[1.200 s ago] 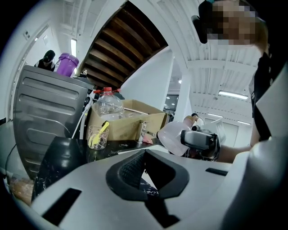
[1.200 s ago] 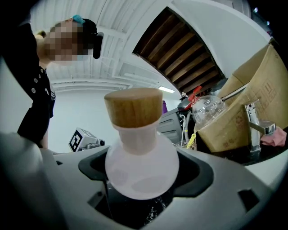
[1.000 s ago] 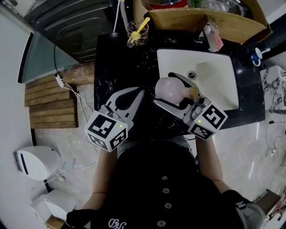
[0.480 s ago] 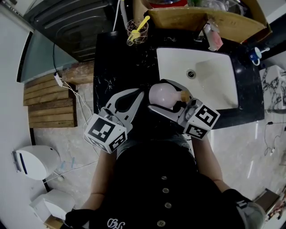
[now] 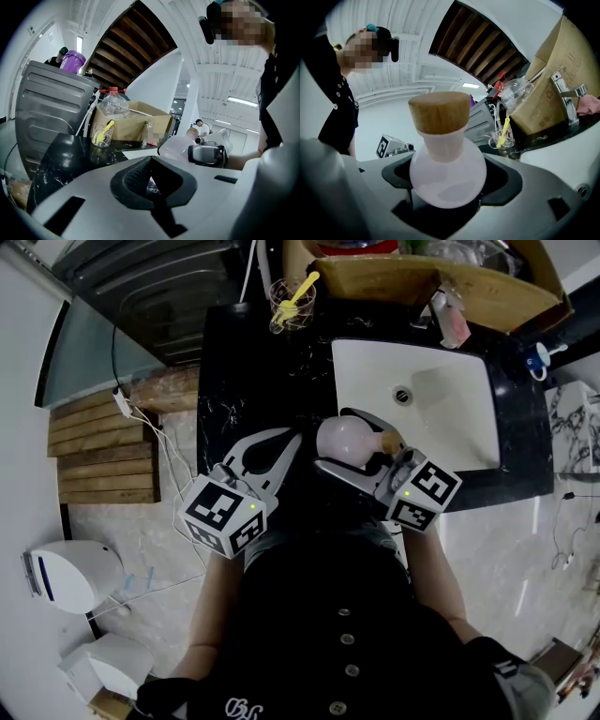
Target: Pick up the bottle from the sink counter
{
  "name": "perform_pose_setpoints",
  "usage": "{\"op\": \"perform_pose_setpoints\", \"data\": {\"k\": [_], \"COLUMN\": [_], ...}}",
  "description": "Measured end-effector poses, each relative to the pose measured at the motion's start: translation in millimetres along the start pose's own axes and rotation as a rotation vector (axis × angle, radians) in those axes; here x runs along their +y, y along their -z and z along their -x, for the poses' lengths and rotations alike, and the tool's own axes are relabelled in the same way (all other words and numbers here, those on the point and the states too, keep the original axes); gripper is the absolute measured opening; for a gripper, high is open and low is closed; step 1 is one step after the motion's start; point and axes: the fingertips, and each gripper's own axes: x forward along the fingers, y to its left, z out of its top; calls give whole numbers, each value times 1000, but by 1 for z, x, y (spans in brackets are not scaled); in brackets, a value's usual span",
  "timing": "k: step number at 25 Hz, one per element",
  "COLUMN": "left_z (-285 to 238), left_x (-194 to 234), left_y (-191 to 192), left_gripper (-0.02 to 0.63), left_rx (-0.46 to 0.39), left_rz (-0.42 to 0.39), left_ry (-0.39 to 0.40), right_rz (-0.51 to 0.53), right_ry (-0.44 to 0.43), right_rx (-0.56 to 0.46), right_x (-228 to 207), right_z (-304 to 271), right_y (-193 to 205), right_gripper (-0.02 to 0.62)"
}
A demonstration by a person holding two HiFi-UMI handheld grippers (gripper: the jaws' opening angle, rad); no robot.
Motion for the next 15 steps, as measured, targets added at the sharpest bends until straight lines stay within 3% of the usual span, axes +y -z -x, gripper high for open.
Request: {"op": "perform_pose_setpoints", "data": {"k": [15], "left_z": [-4], "left_x": [0], "left_y": [12], "left_gripper": [17], "left_rx": [58], "left_rz": [18], "left_ry": [22], "right_rz": [-7], "right_ry": [21], "right_rx": [16], "right_x": [-6], "right_z": [-3], "right_y": [6], "right_gripper": [407]}}
